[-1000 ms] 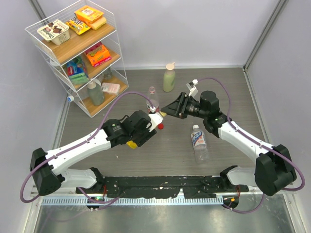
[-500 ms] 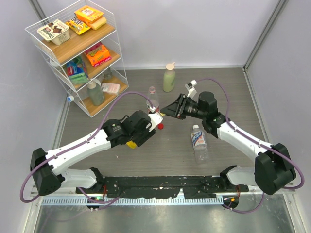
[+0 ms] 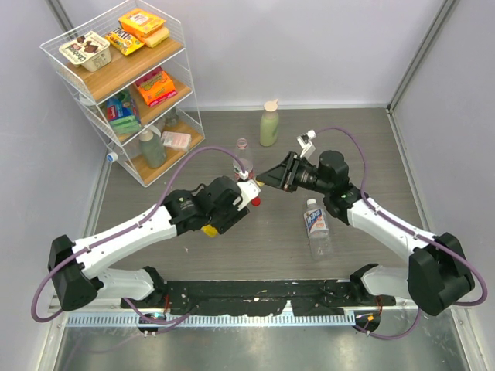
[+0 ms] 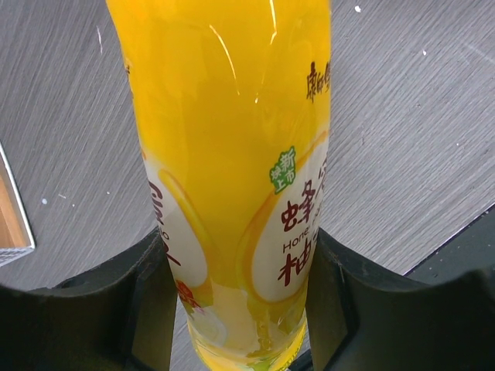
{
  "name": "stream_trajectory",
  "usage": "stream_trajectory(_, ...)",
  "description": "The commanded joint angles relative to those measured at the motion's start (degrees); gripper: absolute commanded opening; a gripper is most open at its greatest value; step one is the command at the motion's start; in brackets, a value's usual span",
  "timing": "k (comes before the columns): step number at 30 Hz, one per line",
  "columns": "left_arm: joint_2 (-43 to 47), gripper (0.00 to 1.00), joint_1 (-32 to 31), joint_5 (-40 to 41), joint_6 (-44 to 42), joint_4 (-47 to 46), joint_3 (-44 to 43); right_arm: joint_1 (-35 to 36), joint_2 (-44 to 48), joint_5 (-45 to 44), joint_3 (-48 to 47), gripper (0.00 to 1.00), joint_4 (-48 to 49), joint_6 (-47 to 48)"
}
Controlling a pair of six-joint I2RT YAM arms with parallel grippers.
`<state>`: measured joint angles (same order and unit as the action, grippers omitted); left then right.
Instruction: Unscrew the bottle caps
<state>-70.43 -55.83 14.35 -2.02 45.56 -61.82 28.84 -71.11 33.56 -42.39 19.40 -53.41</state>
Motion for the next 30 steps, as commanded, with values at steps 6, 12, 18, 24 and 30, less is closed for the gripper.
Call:
stream_trajectory(6, 4.34, 0.34, -0.24, -5.02, -0.35, -0.65, -4.44, 0.60, 3.26, 4.40, 2.31, 0.02, 10.21, 2.34)
stream_trajectory(12, 5.22, 0.30, -0.24, -11.88, 0.61, 0.49, -6.55, 0.60, 5.36, 9.50, 3.37, 0.02, 18.12, 0.59)
stream_trajectory(18, 5.22, 0.28, -0.24, -20.31, 1.05, 1.99, -9.01, 0.60, 8.88, 12.75, 3.63, 0.02, 19.54, 3.57)
stream_trajectory(24, 5.83, 0.27, -0.24, -26.73, 1.05, 1.90, -10.68, 0.60, 12.74, 16.79, 3.98, 0.02, 20.41, 5.77)
stream_trajectory(30, 7.24, 0.27, -0.24, -34.38, 1.32, 0.24, -12.97, 0.60, 14.86, 20.13, 5.65, 0.02, 28.67, 3.40)
